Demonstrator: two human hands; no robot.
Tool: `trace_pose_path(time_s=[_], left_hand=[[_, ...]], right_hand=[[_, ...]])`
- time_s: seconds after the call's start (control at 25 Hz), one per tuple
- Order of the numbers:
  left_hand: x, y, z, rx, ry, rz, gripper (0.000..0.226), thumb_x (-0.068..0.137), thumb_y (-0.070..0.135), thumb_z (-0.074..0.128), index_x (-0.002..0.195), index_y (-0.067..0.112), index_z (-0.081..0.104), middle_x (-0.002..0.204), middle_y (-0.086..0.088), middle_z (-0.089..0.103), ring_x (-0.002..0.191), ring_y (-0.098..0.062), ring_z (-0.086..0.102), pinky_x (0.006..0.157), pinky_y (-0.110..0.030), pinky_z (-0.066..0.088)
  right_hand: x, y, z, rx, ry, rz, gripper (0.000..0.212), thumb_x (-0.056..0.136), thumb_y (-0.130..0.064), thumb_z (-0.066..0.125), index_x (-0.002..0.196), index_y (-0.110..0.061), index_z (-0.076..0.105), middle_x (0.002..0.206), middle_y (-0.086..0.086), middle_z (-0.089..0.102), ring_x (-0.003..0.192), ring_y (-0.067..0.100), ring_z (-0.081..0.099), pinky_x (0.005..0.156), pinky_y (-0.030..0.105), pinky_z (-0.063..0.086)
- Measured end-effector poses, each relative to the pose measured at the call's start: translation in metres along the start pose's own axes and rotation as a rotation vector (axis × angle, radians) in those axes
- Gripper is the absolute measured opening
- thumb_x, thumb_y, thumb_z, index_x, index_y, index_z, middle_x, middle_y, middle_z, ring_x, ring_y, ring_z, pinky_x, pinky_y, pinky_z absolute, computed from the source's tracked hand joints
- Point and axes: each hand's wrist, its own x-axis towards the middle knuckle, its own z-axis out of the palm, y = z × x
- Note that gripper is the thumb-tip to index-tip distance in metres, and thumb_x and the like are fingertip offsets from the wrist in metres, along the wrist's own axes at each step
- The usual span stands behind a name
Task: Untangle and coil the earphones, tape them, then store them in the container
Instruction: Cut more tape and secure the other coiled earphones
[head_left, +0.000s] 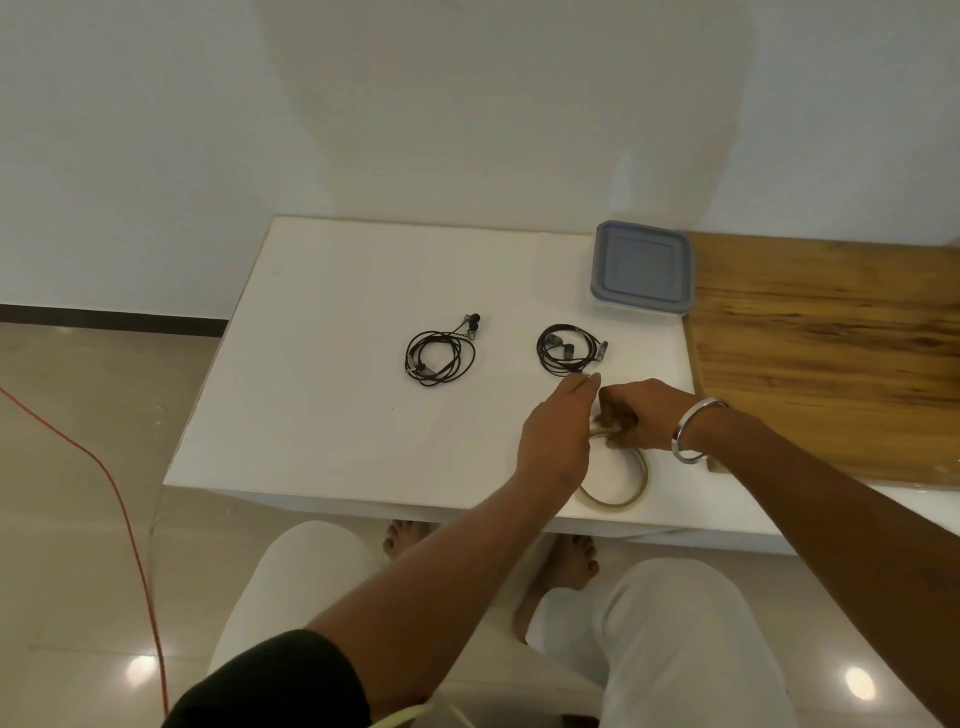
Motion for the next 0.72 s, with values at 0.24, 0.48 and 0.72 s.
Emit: trace_pose_path(time_s=[0.24, 0.48, 0.72], left_hand=[[0.000, 0.014, -0.003, 0.011, 0.056, -0.094, 0.041, 0.092, -0.003, 0.044, 0.132, 0.007, 0.047, 0.139, -0.008, 0.048, 0.117, -0.031, 0.054, 0.098, -0.039, 0.043], [0.004, 0.024, -0.009, 0.157, 0.006, -0.074, 0.033, 0.084, -0.004, 0.056, 0.114, 0.008, 0.050, 0.122, -0.007, 0.050, 0.085, -0.029, 0.058, 0.072, -0.033, 0.044], [0.010, 0.014, -0.008, -0.055, 0.006, -0.190, 0.050, 0.089, -0.002, 0.051, 0.138, 0.008, 0.044, 0.144, -0.009, 0.044, 0.130, -0.027, 0.045, 0.106, -0.034, 0.035]], right_hand=[[0.001, -0.001, -0.002, -0.017, -0.005, 0.009, 0.026, 0.078, -0.023, 0.073, 0.079, -0.027, 0.047, 0.076, -0.011, 0.054, 0.073, 0.014, 0.053, 0.070, 0.023, 0.039], [0.003, -0.005, -0.001, -0.058, 0.002, -0.008, 0.025, 0.080, -0.022, 0.071, 0.097, -0.020, 0.053, 0.084, -0.007, 0.057, 0.079, 0.016, 0.055, 0.077, 0.024, 0.043], [0.001, -0.008, -0.004, -0.075, -0.027, -0.019, 0.033, 0.081, -0.021, 0.071, 0.072, -0.032, 0.041, 0.081, -0.005, 0.054, 0.077, 0.017, 0.052, 0.078, 0.029, 0.046]])
